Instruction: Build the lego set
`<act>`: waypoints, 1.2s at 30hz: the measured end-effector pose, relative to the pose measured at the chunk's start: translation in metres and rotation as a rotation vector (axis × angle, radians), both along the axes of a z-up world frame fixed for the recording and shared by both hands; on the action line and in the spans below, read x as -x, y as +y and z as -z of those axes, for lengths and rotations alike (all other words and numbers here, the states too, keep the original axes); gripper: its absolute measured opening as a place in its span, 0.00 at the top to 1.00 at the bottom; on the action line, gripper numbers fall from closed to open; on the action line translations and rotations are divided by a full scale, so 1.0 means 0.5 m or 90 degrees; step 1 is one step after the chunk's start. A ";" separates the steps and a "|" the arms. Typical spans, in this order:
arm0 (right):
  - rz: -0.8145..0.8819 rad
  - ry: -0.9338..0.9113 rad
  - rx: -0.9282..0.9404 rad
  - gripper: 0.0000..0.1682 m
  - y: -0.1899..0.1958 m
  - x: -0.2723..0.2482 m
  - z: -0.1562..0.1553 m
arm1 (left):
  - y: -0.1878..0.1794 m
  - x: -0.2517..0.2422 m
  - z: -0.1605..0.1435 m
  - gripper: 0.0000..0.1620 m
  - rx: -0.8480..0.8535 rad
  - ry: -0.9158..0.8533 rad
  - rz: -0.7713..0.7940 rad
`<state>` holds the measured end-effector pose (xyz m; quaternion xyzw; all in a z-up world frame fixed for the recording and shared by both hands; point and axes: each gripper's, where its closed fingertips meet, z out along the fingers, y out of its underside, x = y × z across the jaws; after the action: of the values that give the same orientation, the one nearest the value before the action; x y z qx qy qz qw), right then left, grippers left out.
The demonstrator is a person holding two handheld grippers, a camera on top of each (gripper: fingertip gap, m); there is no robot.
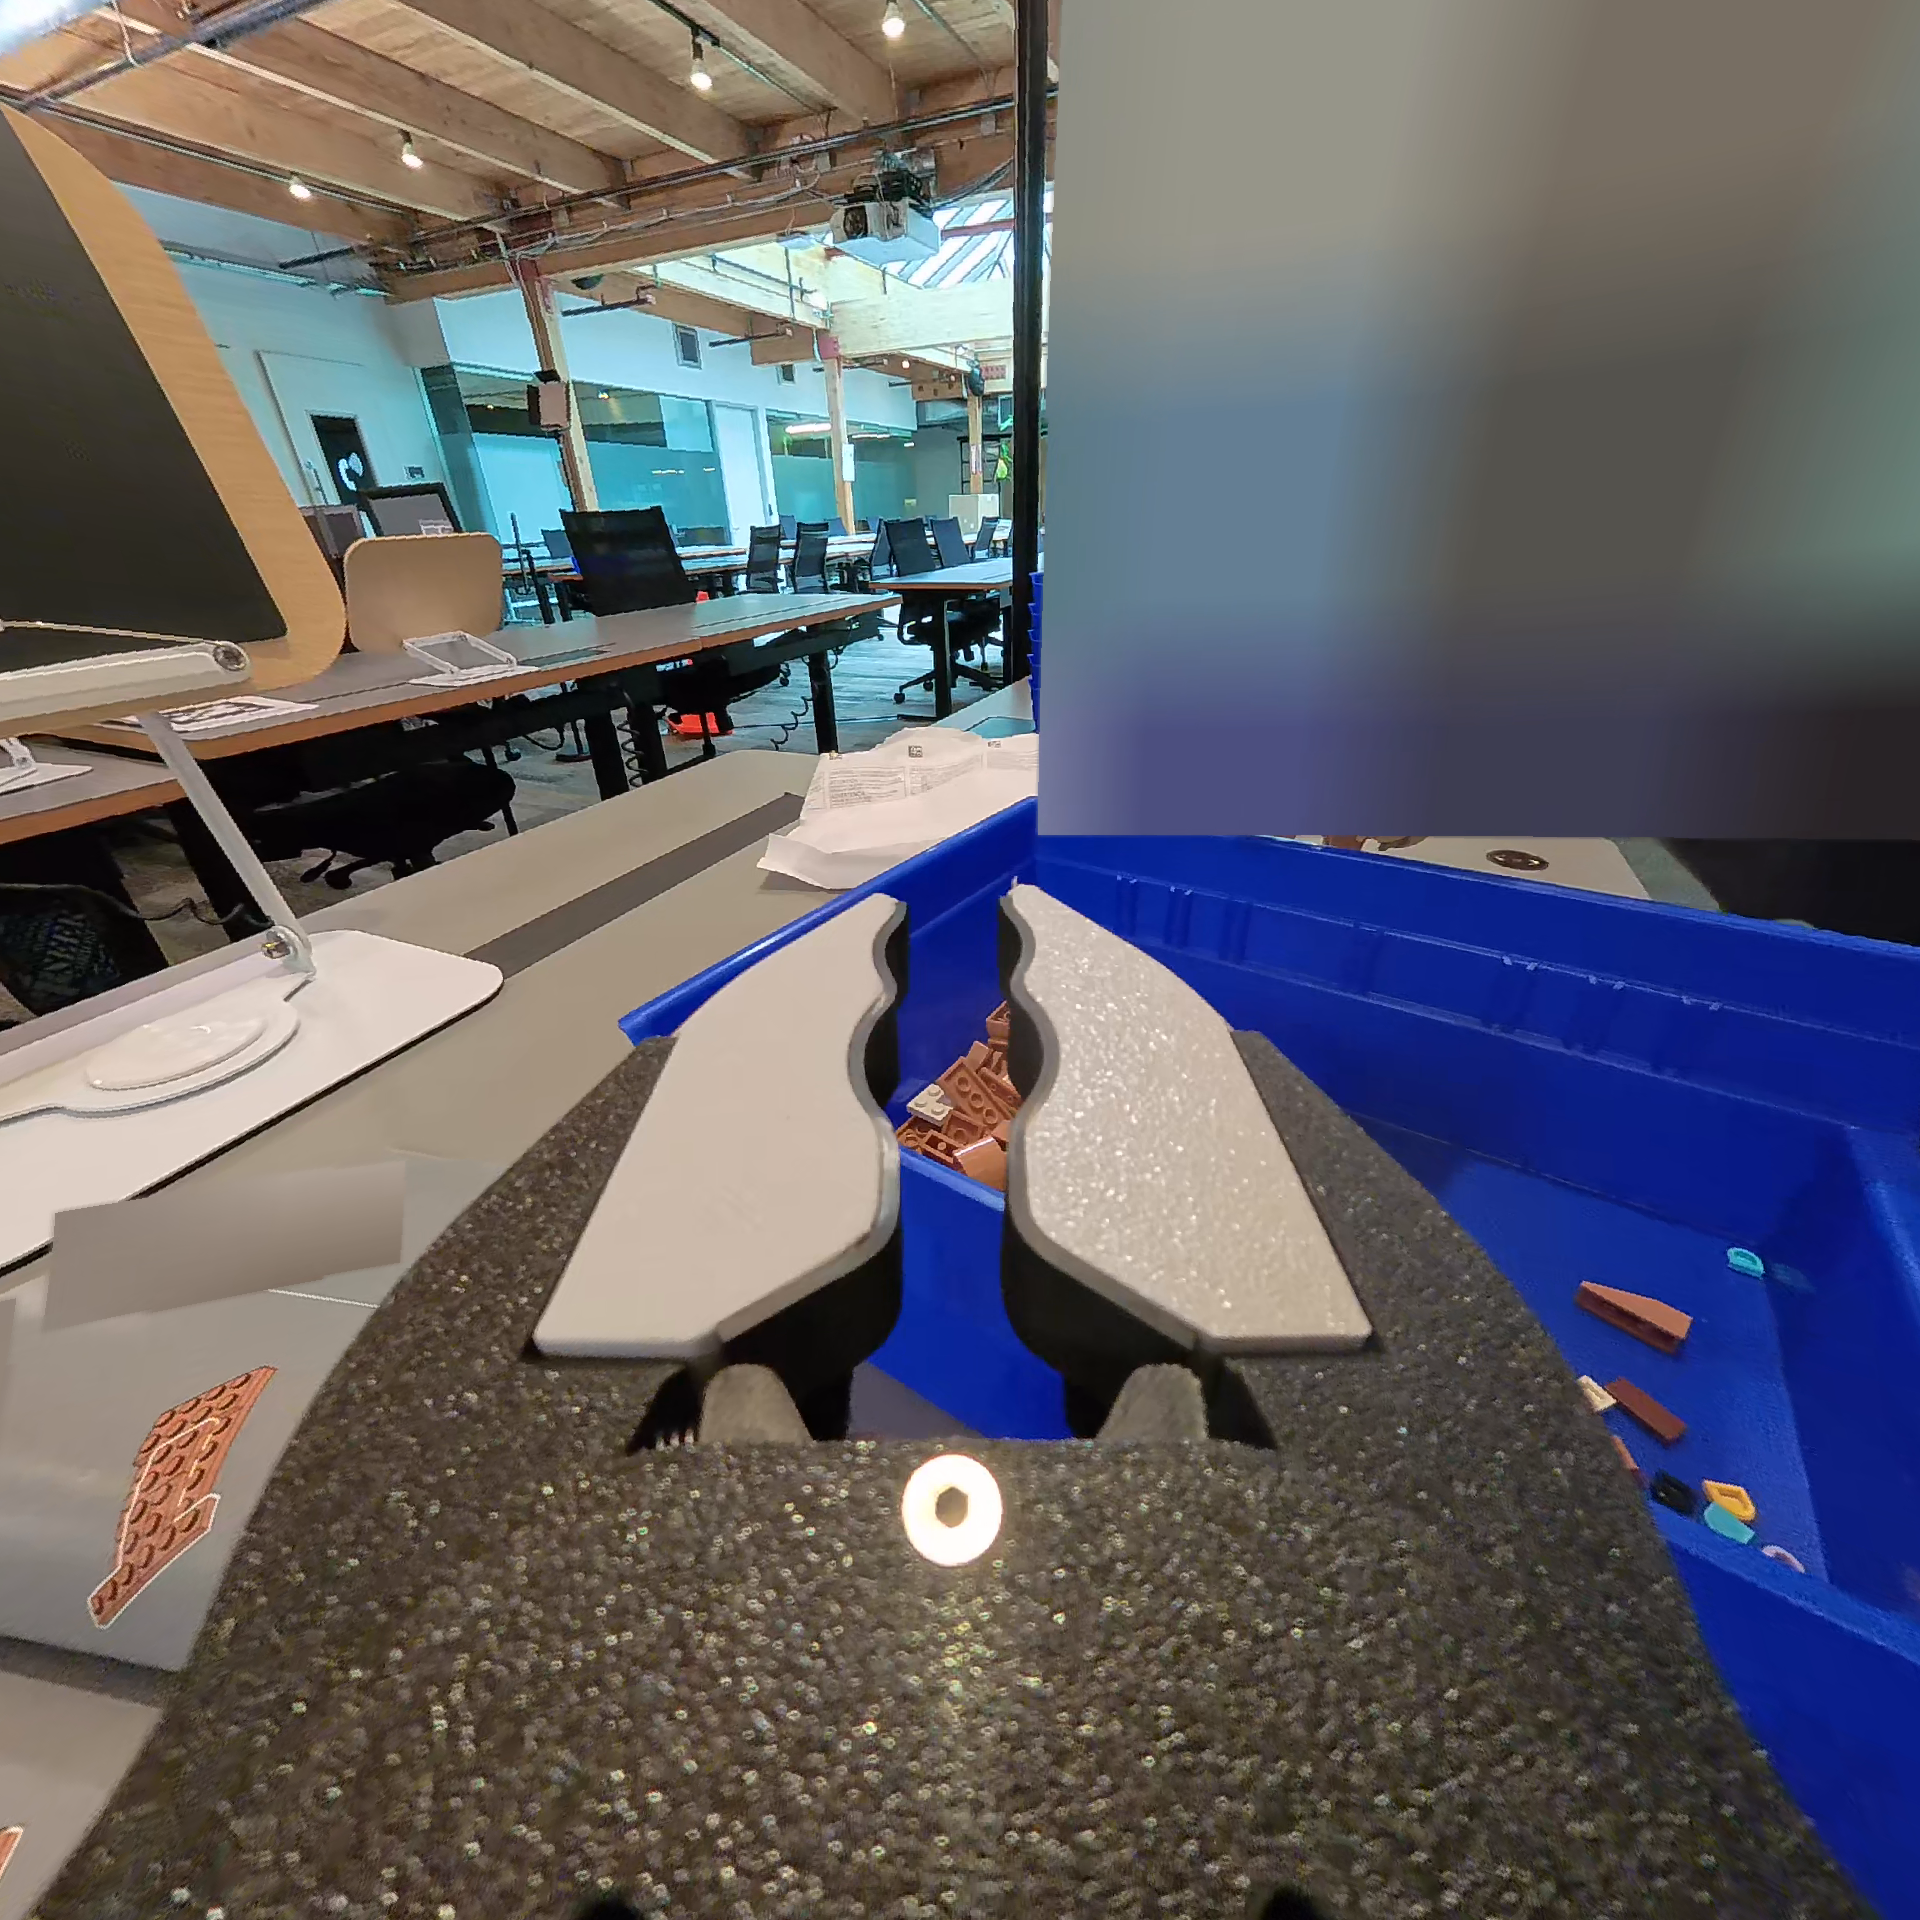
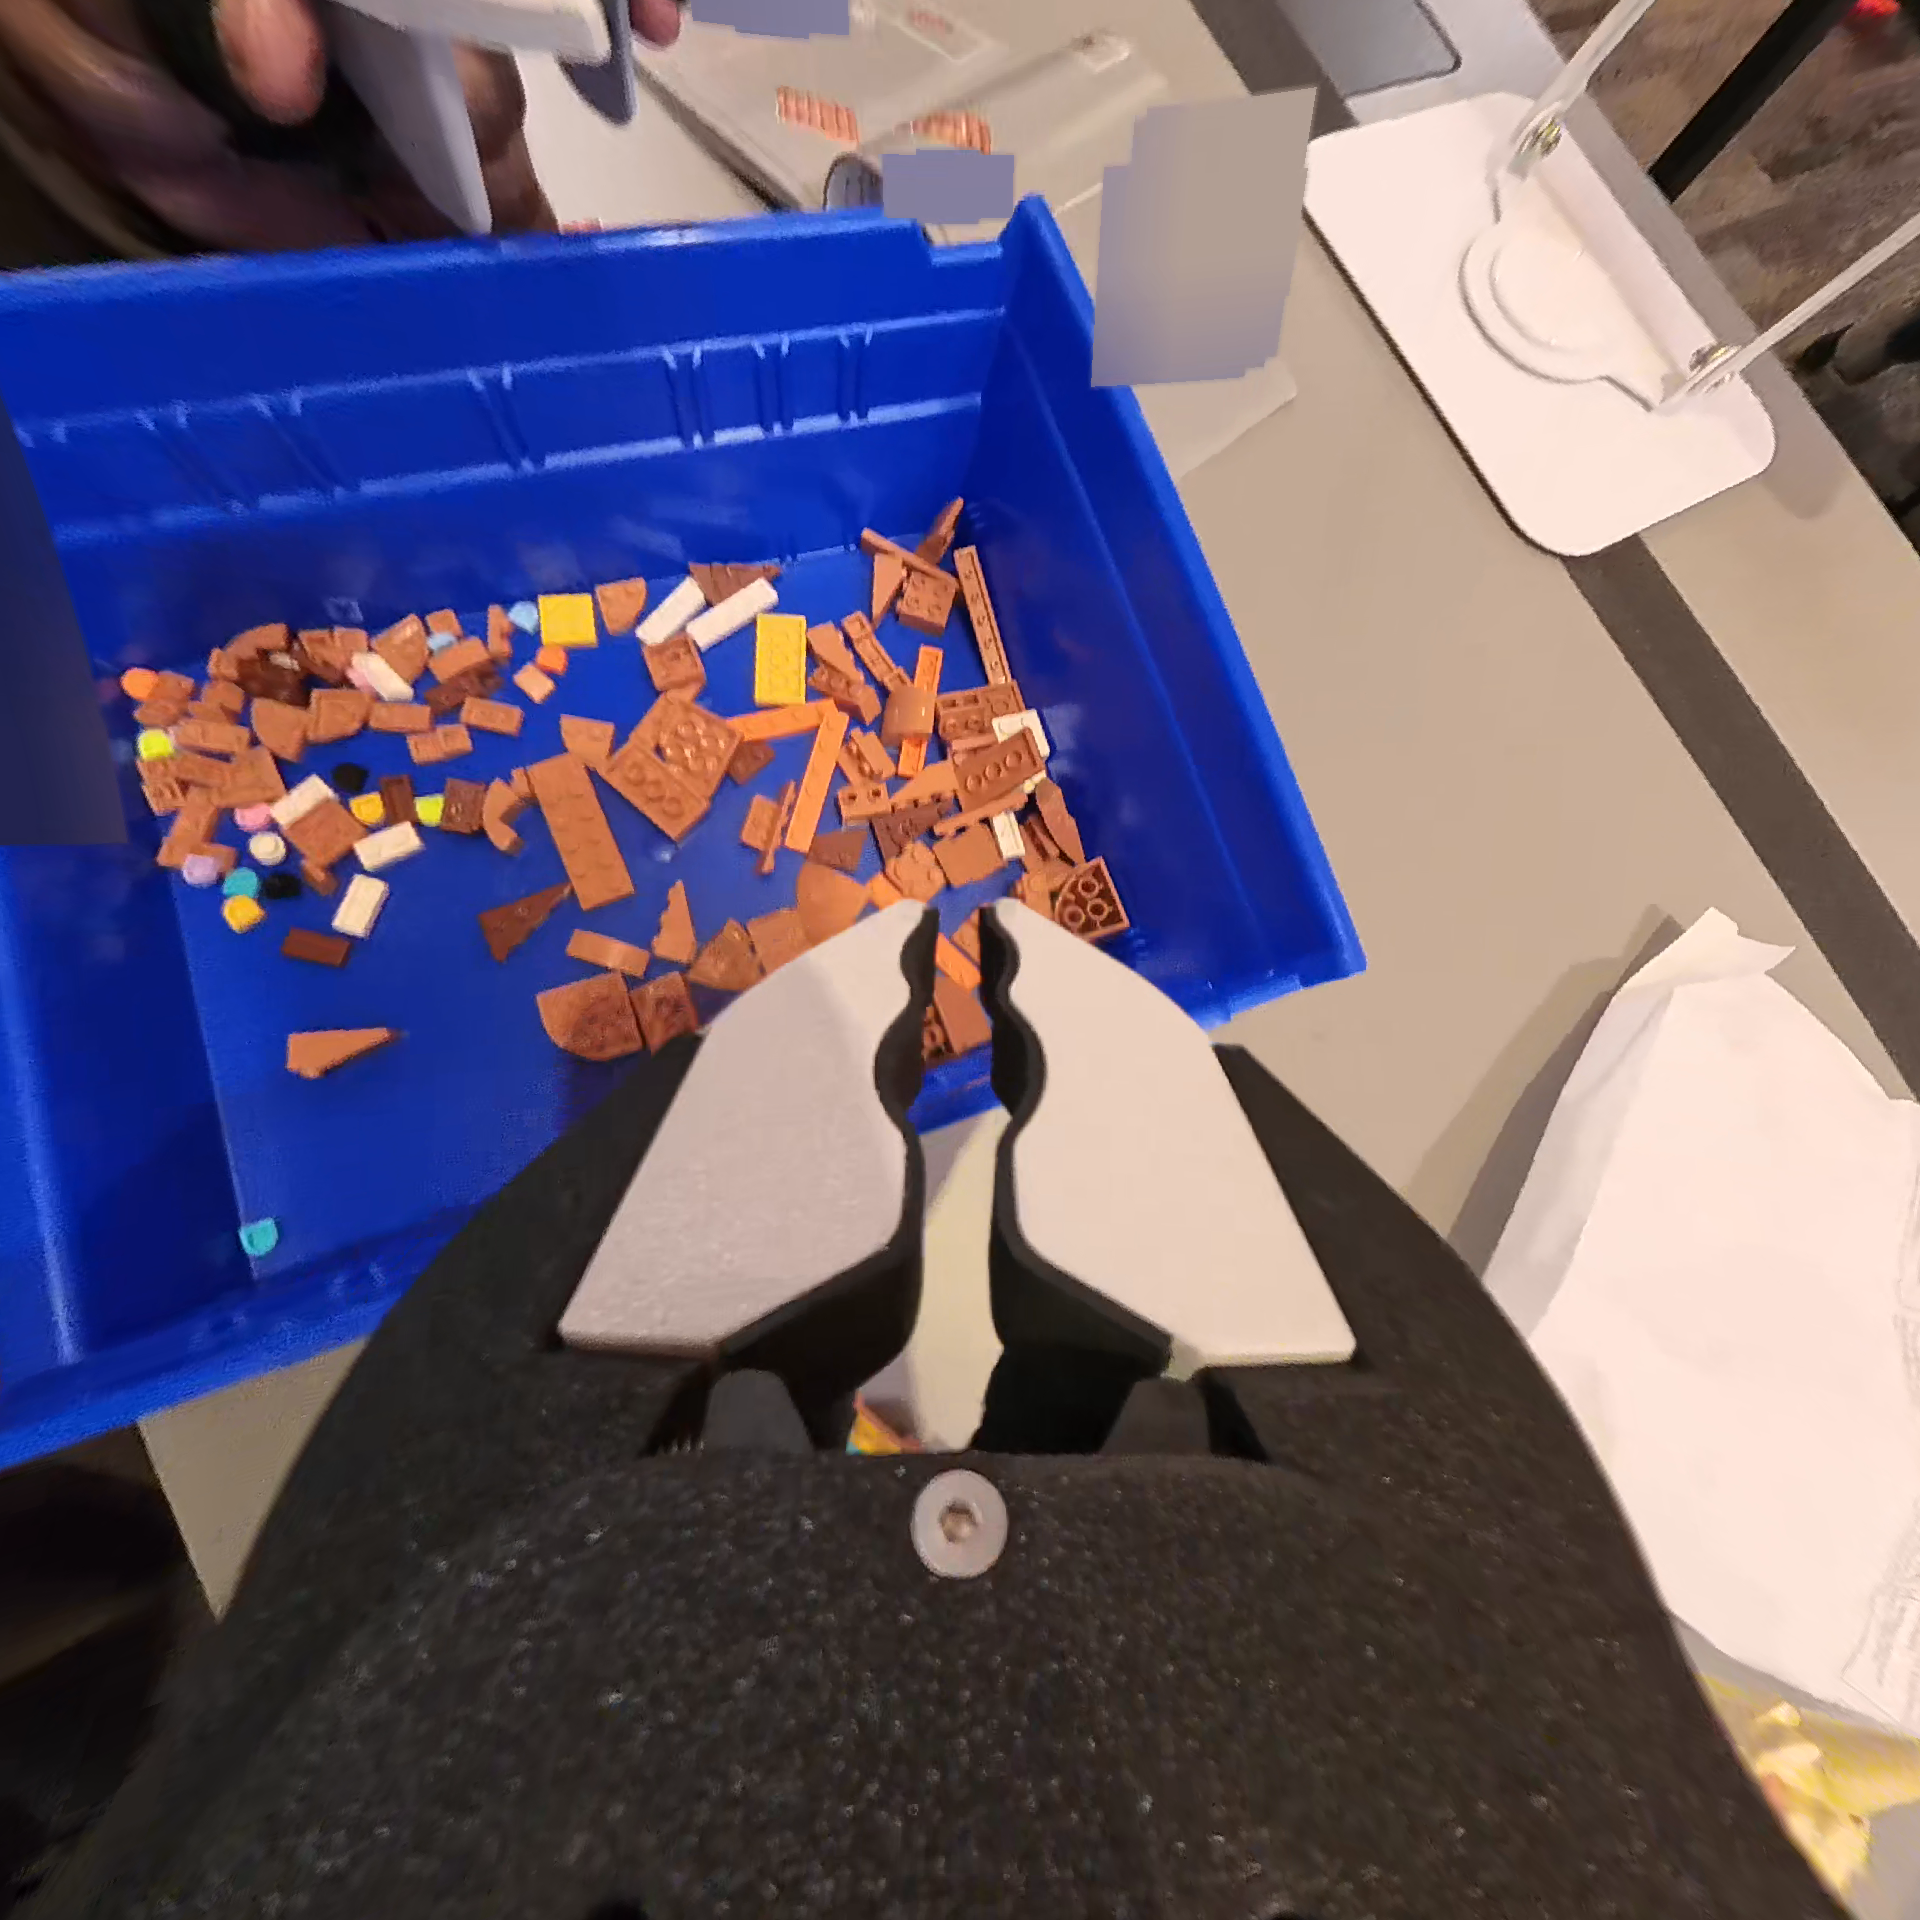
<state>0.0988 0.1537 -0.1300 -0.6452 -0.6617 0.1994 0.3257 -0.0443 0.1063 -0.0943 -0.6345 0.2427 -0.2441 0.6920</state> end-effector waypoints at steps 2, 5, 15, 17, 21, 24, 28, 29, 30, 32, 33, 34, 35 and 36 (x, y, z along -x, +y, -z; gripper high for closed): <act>-0.039 -0.059 -0.021 0.97 -0.001 -0.006 0.008 | 0.000 -0.001 0.000 0.90 0.000 -0.002 0.000; -0.150 -0.182 -0.064 0.97 -0.002 0.001 0.023 | -0.001 -0.002 0.000 0.91 -0.001 -0.001 0.000; -0.424 -0.551 -0.041 0.95 -0.006 0.023 0.121 | -0.003 0.003 -0.007 0.91 -0.020 0.013 -0.011; -0.419 -0.549 -0.037 0.94 -0.003 0.030 0.127 | -0.004 0.006 -0.012 0.91 -0.024 0.009 -0.012; -0.398 -0.530 -0.037 0.94 0.004 0.036 0.129 | -0.006 0.010 -0.021 0.91 -0.027 -0.005 -0.012; -0.387 -0.518 -0.038 0.94 0.006 0.038 0.128 | -0.007 0.011 -0.023 0.91 -0.028 -0.008 -0.013; -0.382 -0.512 -0.042 0.92 0.008 0.040 0.127 | -0.005 0.013 -0.022 0.91 -0.030 -0.006 -0.018; -0.382 -0.512 -0.042 0.92 0.008 0.040 0.128 | -0.004 0.014 -0.022 0.91 -0.030 -0.005 -0.019; -0.383 -0.511 -0.042 0.92 0.008 0.040 0.128 | -0.004 0.015 -0.021 0.91 -0.030 -0.005 -0.020; -0.385 -0.513 -0.041 0.92 0.008 0.040 0.131 | -0.002 0.016 -0.020 0.91 -0.028 -0.005 -0.022; -0.386 -0.514 -0.041 0.92 0.008 0.041 0.132 | -0.002 0.016 -0.019 0.91 -0.027 -0.006 -0.022; -0.387 -0.515 -0.042 0.92 0.008 0.041 0.133 | -0.001 0.016 -0.018 0.91 -0.027 -0.006 -0.021; -0.387 -0.516 -0.042 0.91 0.007 0.041 0.134 | -0.001 0.016 -0.017 0.91 -0.026 -0.006 -0.021; -0.389 -0.517 -0.042 0.91 0.007 0.041 0.134 | -0.001 0.015 -0.017 0.91 -0.026 -0.005 -0.020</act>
<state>0.0784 0.1571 -0.1972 -0.4374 -0.8992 -0.0020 -0.0106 -0.0520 0.1057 -0.0858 -0.6233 0.2343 -0.2308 0.7095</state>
